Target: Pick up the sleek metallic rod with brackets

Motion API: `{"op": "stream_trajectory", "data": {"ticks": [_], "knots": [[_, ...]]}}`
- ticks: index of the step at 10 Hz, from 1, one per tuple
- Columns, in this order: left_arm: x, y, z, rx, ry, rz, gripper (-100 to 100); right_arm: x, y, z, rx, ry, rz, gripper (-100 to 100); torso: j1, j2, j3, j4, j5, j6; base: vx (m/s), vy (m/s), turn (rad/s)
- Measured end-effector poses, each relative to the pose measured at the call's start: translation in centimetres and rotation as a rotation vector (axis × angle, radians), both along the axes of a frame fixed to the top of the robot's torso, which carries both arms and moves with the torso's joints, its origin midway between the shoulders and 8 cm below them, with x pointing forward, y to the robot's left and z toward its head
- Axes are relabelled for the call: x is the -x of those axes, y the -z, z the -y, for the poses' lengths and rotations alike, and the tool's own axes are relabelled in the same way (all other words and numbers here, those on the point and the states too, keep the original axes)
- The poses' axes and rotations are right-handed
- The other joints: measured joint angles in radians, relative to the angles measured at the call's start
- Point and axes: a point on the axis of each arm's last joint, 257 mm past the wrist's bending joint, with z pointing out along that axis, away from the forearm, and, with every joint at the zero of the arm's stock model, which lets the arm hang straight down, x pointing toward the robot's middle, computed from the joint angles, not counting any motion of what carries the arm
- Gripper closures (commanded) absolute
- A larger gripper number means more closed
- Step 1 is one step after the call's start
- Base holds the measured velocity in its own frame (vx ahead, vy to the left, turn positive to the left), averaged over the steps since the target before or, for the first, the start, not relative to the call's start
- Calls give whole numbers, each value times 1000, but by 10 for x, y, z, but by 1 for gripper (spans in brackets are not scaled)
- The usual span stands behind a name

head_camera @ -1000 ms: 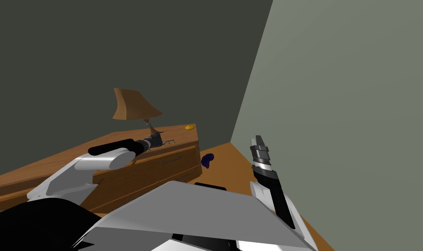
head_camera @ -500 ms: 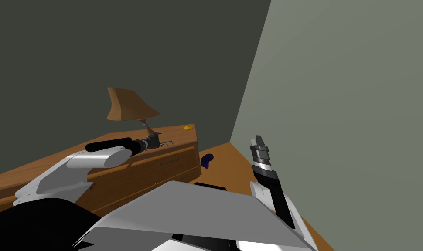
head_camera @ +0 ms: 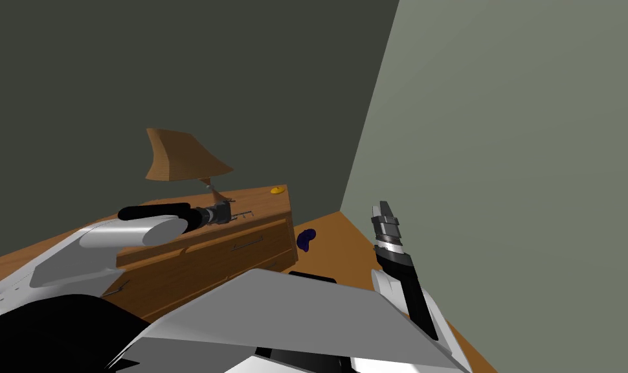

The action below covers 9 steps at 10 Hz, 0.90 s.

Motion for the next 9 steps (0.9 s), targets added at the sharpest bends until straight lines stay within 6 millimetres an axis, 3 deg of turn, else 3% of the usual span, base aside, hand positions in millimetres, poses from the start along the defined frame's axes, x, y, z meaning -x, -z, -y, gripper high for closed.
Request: {"op": "stream_trajectory", "data": {"ticks": [9], "knots": [[37,14,-30,48,-78,-188,-100,0,0,0,0,0,0,0,0,0,0,0,0,0,14,5,-40]]}}
